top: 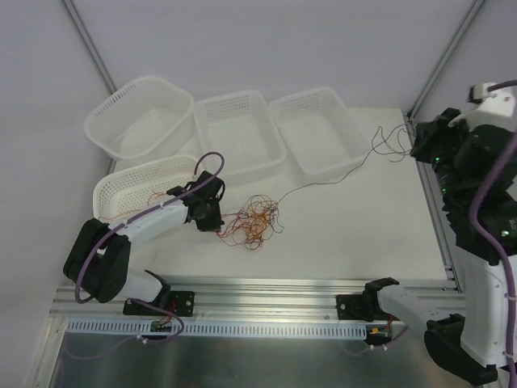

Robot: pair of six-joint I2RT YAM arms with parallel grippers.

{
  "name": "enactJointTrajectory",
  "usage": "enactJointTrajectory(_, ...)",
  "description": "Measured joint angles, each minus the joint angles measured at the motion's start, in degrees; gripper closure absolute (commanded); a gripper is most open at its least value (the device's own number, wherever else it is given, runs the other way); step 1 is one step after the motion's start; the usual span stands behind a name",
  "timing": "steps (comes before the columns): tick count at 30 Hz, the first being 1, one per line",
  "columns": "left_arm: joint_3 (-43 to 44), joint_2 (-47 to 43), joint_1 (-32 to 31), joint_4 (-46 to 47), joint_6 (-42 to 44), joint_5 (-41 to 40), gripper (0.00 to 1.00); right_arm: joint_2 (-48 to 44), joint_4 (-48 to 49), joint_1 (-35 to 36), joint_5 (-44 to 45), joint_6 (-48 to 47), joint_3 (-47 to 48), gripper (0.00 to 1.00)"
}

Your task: Untangle the cables

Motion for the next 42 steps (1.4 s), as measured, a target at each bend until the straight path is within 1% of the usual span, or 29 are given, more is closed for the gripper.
enactJointTrajectory(2, 0.09, -2.54, -0.20, -0.44, 0.37, 1.03, 1.00, -2.91, 0.20, -0.17, 0.24, 1.49, -10.97, 0.99)
enactJointTrajectory(4, 0.76, -5.25, -1.07, -1.09, 0.94, 2.10, 1.00, -4.39, -0.37, -0.55, 0.33, 4.20, -22.86, 0.96)
enactJointTrajectory(5, 1.25, -6.03, -1.57, -1.20, 1.14, 2.69, 1.00, -4.44, -0.37, -0.63, 0.39, 5.31, -27.04, 0.93)
enactJointTrajectory(6, 1.95, -6.86, -2.40, -1.29, 1.38, 3.34, 1.00, -4.37, -0.79, -0.74, 0.42, 6.80, -31.74, 0.71)
enactJointTrajectory(7, 2.60, -7.52, -3.06, -1.27, 1.51, 4.17, 1.00, -3.87, -1.66, -0.79, 0.37, 8.50, -35.80, 0.58)
enactJointTrajectory(8, 3.34, -8.17, -3.76, -1.22, 1.55, 4.90, 1.00, -3.45, -2.12, -0.81, 0.22, 9.53, -39.30, 0.41)
enactJointTrajectory(9, 3.74, -8.63, -4.13, -1.18, 1.53, 5.51, 1.00, -3.02, -3.13, -0.85, -0.33, 10.47, -41.97, 0.36)
enactJointTrajectory(12, 4.39, -9.73, -4.98, -1.18, 1.53, 6.73, 1.00, -2.75, -3.43, -0.33, -3.89, 10.36, -46.10, 0.30)
enactJointTrajectory(16, 4.44, -9.88, -5.35, -1.40, 1.53, 7.50, 1.00, -2.67, 0.81, 3.91, -10.71, 7.72, -48.37, 0.30)
enactJointTrajectory(19, 4.44, -9.92, -5.38, -1.53, 1.53, 7.61, 1.00, -0.83, 4.50, 7.28, -14.91, 5.55, -48.96, 0.30)
enactJointTrajectory(23, 4.39, -10.29, -5.38, -1.75, 1.51, 7.58, 1.00, 7.43, 10.05, 10.43, -18.93, 4.48, -48.98, 0.33)
enactJointTrajectory(28, 3.91, -10.69, -5.38, -1.77, 1.44, 7.58, 1.00, 20.52, 13.55, 14.45, -20.28, 4.42, -48.94, 0.37)
enactJointTrajectory(31, 3.76, -10.69, -5.38, -1.84, 1.44, 7.56, 1.00, 26.60, 14.69, 16.28, -20.39, 4.50, -48.92, 0.40)
enactJointTrajectory(36, 3.58, -10.78, -5.38, -1.77, 1.44, 7.54, 1.00, 33.88, 15.58, 18.53, -18.91, 5.27, -47.43, 0.44)
enactJointTrajectory(42, 2.54, -11.30, -5.38, -1.90, 1.40, 7.48, 1.00, 38.62, 16.96, 19.52, -17.53, 5.99, -44.89, 0.50)
